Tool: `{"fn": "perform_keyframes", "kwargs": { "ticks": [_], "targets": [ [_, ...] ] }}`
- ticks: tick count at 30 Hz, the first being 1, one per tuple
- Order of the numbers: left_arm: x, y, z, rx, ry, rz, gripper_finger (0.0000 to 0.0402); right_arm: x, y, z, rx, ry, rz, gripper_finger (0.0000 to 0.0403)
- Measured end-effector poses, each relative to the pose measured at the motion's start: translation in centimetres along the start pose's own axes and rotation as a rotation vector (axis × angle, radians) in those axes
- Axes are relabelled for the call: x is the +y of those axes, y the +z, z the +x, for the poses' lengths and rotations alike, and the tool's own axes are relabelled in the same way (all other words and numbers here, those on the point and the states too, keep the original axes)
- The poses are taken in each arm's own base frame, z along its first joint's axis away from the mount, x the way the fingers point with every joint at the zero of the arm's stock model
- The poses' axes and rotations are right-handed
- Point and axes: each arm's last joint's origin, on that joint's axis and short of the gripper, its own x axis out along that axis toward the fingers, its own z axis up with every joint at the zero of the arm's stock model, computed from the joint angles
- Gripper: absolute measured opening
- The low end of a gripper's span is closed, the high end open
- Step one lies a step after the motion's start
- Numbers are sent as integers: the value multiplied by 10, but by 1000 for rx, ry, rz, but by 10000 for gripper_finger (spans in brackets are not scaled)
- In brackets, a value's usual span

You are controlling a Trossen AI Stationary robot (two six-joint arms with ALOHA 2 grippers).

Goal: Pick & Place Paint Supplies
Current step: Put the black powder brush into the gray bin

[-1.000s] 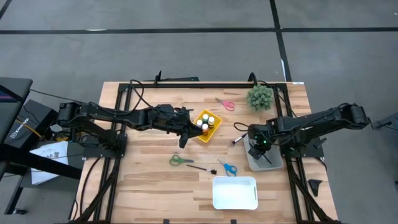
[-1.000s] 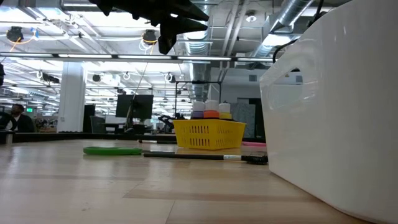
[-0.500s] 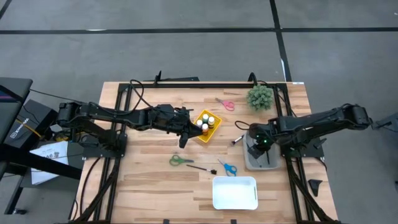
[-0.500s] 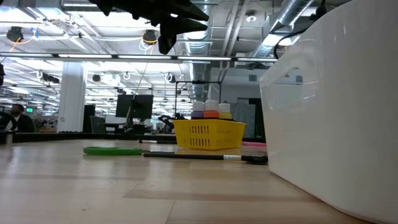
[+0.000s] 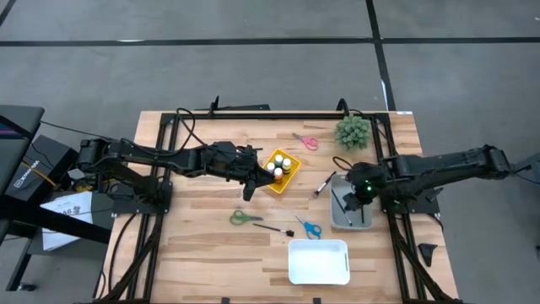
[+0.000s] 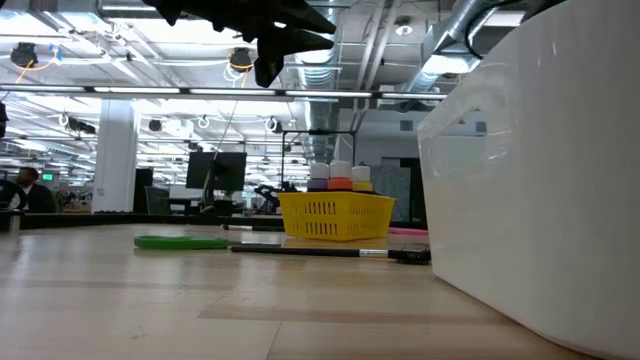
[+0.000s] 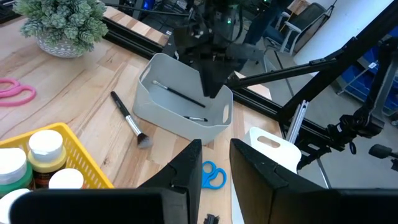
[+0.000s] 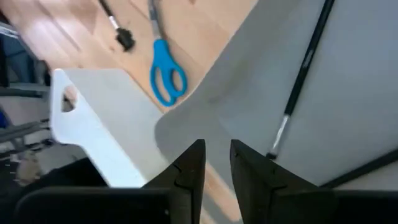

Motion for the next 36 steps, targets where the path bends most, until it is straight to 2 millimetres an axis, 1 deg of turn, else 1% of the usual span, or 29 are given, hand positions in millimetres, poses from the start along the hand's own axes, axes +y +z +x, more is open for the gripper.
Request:
{"fn": "perform_keyframes", "kwargs": {
  "ticks": [3, 5, 10, 13, 18, 23, 27, 32, 36],
  "targets": [
    [0, 0, 0, 0, 0, 0, 76, -3, -7, -6, -11, -12, 49, 64],
    [0, 0, 0, 0, 0, 0, 76, -5, -12, -13, -40, -50, 81, 55],
    [0, 0, 0, 1, 0, 0, 76, -3, -20, -38, -120, -133, 105, 8],
    [1, 0, 0, -1, 3, 16, 76, -4, -22, -49, -136, -207, 131, 6],
    [3, 1, 0, -10, 22, 19, 76, -6, -19, -48, -159, -224, 146, 2],
    [5, 2, 0, -13, 31, 20, 76, -6, -10, -43, -226, -286, 188, 1],
    [5, 2, 0, -14, 31, 41, 76, -5, -3, -41, -271, -298, 193, 1],
    [5, 2, 0, -14, 31, 41, 76, 3, 14, -31, -285, -264, 166, 0],
    [5, 2, 0, -14, 31, 41, 76, 6, 28, -15, -250, -297, 146, 0]
  ]
}}
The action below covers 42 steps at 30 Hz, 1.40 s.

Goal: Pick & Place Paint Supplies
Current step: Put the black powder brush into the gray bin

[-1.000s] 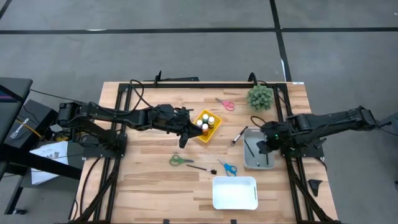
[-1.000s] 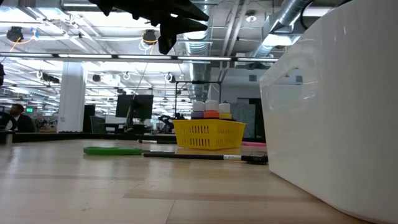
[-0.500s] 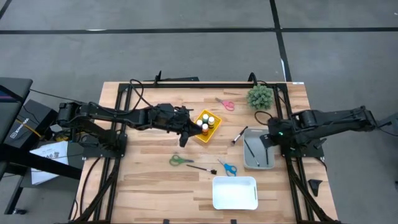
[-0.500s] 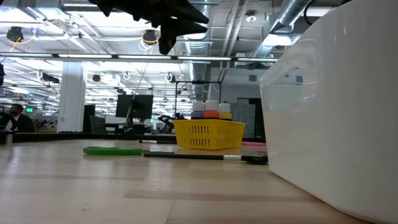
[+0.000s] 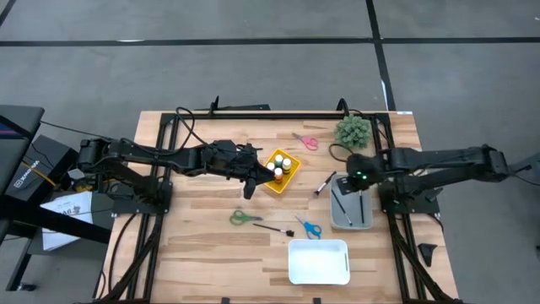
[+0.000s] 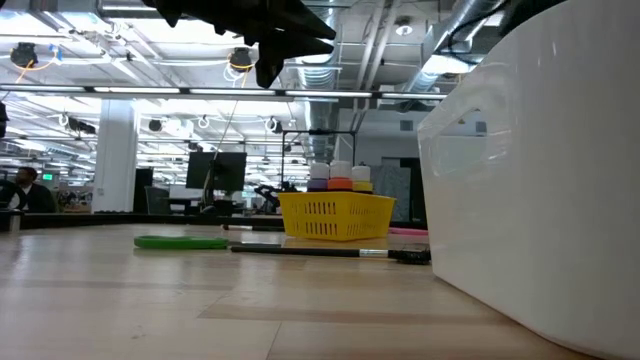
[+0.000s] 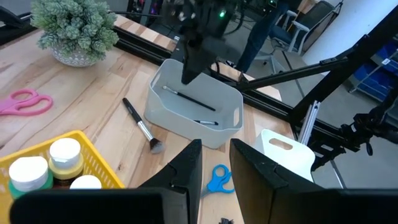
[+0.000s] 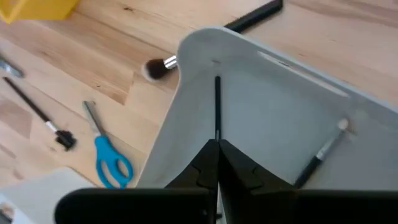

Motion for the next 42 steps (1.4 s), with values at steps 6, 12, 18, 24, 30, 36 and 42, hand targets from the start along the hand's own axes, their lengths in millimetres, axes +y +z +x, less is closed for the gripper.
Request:
{"fn": "perform_keyframes", "kwargs": {
  "ticks": [6, 12, 18, 24, 30, 36, 42],
  "targets": [
    [0, 0, 0, -2, -2, 0, 76, 15, 13, 28, 21, -12, -38, 0],
    [-1, 0, 0, -4, -5, 1, 76, 19, 20, 43, 26, -40, -38, 0],
    [-1, 0, 0, -4, -6, 1, 76, 20, 29, 45, -5, -16, -28, 0],
    [-2, 0, 0, -3, -7, 2, 76, 17, 36, 44, -27, -8, -28, 0],
    [-2, -1, 0, 1, -6, 10, 76, 15, 39, 42, -19, 8, -26, 0],
    [-2, -1, 0, 2, -5, 98, 76, 13, 32, 21, -57, 86, -33, 0],
    [-13, 6, 0, -100, -18, 186, 76, 12, 24, -18, -187, 298, -68, 0]
  ]
}}
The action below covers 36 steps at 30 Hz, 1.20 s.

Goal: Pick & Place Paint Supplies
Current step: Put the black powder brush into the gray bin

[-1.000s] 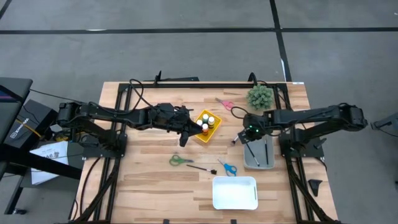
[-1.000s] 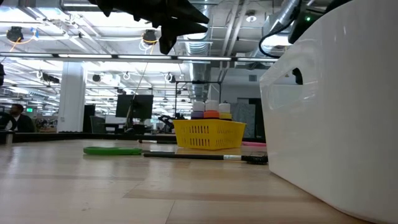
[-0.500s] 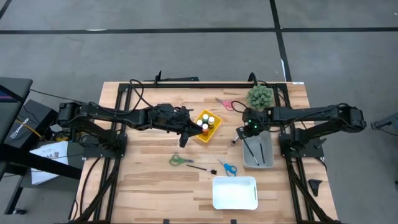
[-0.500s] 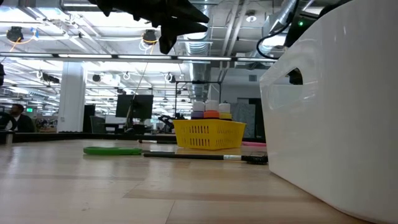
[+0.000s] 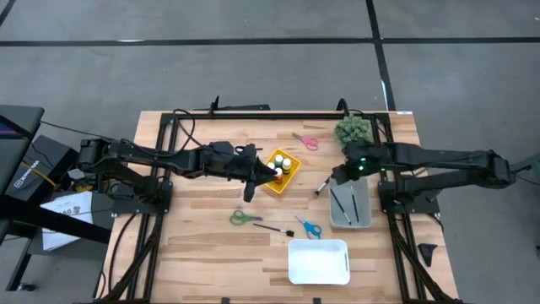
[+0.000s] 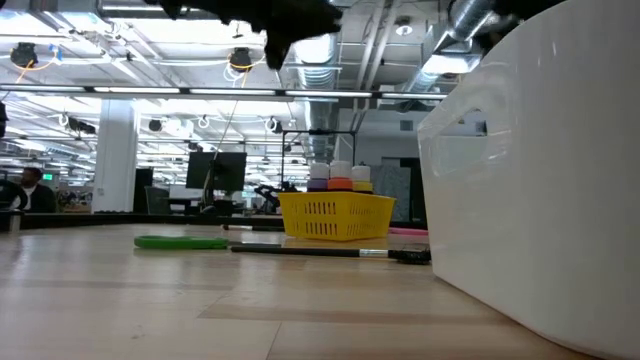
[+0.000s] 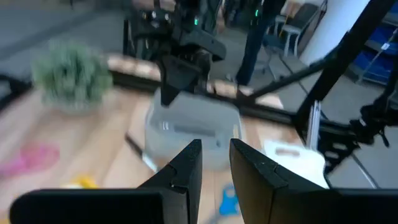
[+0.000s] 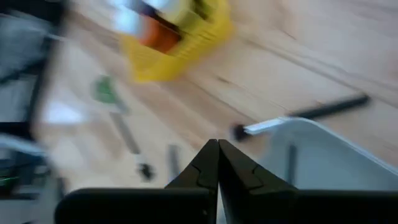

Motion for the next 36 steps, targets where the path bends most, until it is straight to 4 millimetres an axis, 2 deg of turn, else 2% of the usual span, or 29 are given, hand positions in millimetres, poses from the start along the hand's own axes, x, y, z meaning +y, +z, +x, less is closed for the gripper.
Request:
{"fn": "perform_keyframes", "kwargs": {
  "ticks": [5, 9, 13, 17, 19, 23, 26, 29, 36],
  "targets": [
    [-14, 26, 3, -98, 51, 76, 76, 4, 3, -31, -140, 180, -12, 0],
    [-25, 52, 14, -163, 67, 124, 76, 6, 6, -47, -237, 268, -38, 13],
    [-31, 71, 41, -162, 68, 143, 76, 3, 8, -52, -275, 279, -38, 50],
    [-42, 72, 72, -72, 60, 206, 76, 4, 7, -53, -268, 295, -45, 82],
    [-52, 63, 85, -7, 55, 245, 76, 5, 6, -54, -259, 309, -52, 94],
    [-73, 31, 107, 111, 71, 275, 79, 11, 5, -55, -245, 370, -68, 111],
    [-90, 7, 122, 127, 72, 230, 86, 16, 3, -59, -244, 437, -91, 118],
    [-99, -14, 136, 131, 69, 180, 93, 19, 2, -67, -277, 504, -126, 121],
    [-85, -52, 169, 159, 282, 152, 99, 24, 1, -76, -321, 583, -237, 123]
  ]
}}
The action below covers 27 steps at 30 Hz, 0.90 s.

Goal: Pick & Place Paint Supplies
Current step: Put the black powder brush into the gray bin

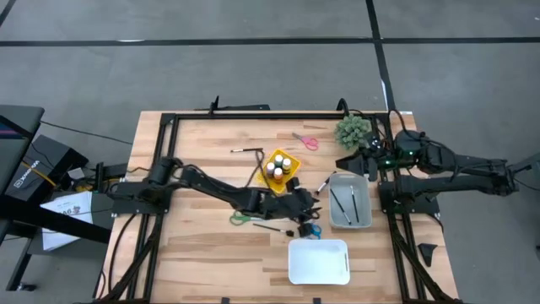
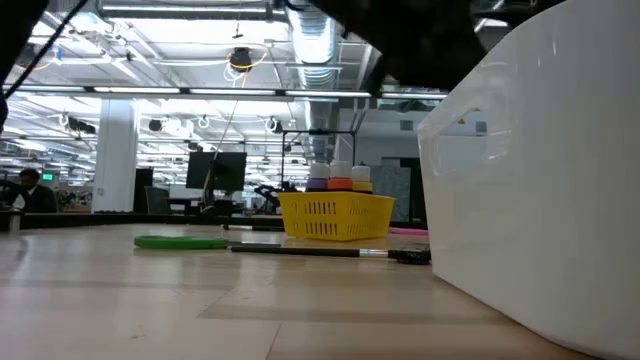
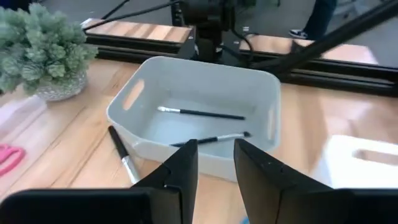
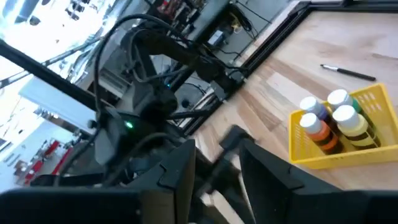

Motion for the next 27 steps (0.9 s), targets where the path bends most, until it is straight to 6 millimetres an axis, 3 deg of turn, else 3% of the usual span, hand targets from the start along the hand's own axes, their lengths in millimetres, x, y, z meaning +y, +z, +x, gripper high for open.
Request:
{"fn": "perform_keyframes", "kwargs": {
  "ticks": [3, 8, 15, 22, 27],
  "targets": [
    [-3, 3, 24, 7, 16, 35, 100, 2, 1, -3, -4, 35, -8, 123],
    [5, -7, 53, 193, 84, 52, 100, 4, 1, -4, 13, 77, -15, 123],
    [16, -7, 54, 247, 111, 14, 108, 7, 1, -10, 3, 110, -18, 123],
    [39, -15, 69, 294, 127, -8, 141, 8, 2, -13, -9, 120, -24, 123],
    [44, -23, 75, 315, 134, -6, 144, 8, 2, -13, -8, 119, -25, 123]
  ]
}}
